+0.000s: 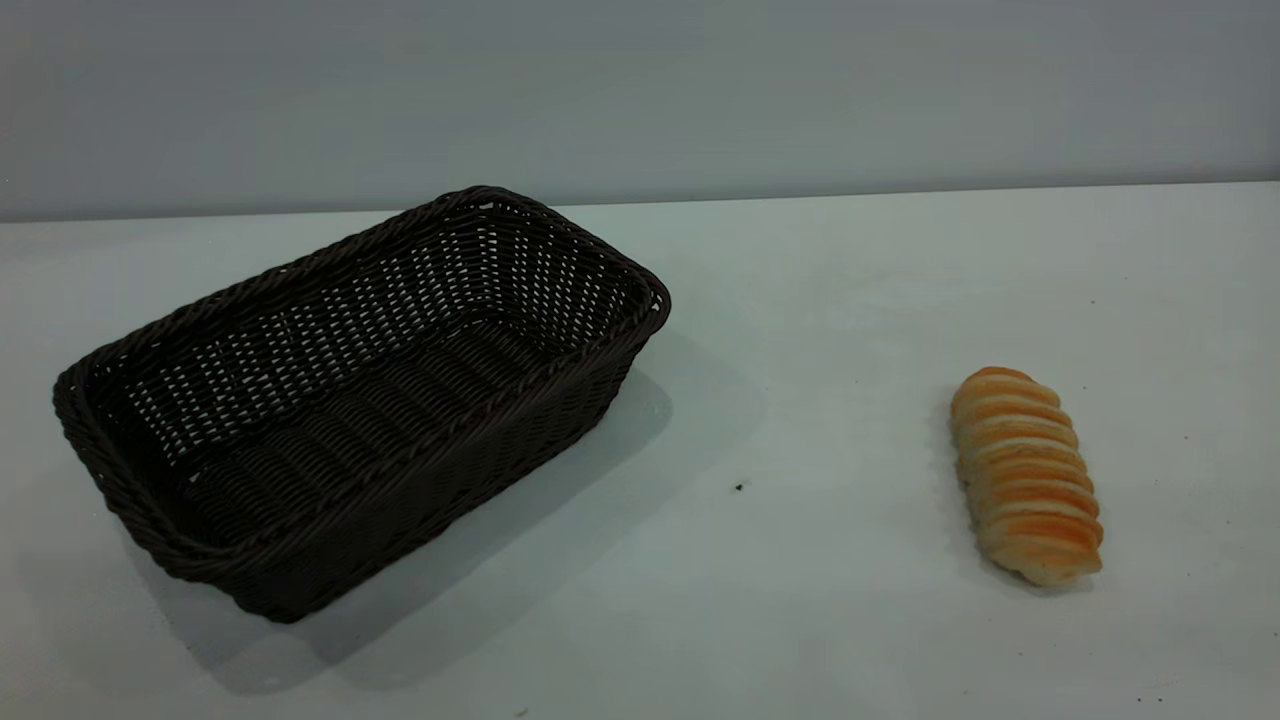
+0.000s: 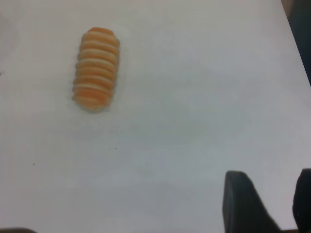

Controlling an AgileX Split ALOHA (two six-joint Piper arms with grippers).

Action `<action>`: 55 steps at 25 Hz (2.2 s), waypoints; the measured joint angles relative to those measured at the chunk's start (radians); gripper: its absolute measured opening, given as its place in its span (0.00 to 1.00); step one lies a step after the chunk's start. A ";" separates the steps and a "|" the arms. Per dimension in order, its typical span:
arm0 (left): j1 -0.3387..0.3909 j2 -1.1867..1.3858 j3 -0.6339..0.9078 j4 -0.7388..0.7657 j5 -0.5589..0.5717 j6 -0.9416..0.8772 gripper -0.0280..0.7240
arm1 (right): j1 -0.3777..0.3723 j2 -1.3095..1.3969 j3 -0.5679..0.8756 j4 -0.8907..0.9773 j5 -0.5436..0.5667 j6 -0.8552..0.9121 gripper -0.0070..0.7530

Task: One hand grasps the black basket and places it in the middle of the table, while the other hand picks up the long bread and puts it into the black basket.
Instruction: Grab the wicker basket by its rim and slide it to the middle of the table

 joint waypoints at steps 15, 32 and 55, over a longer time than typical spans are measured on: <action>0.000 0.000 0.000 0.000 0.000 0.000 0.68 | 0.000 0.000 0.000 0.000 0.000 0.000 0.32; 0.000 0.000 0.001 0.000 0.000 0.001 0.68 | 0.000 0.000 0.000 0.000 0.000 0.000 0.32; 0.000 0.129 -0.019 -0.042 -0.071 -0.078 0.68 | 0.000 0.050 -0.024 0.138 -0.076 -0.114 0.49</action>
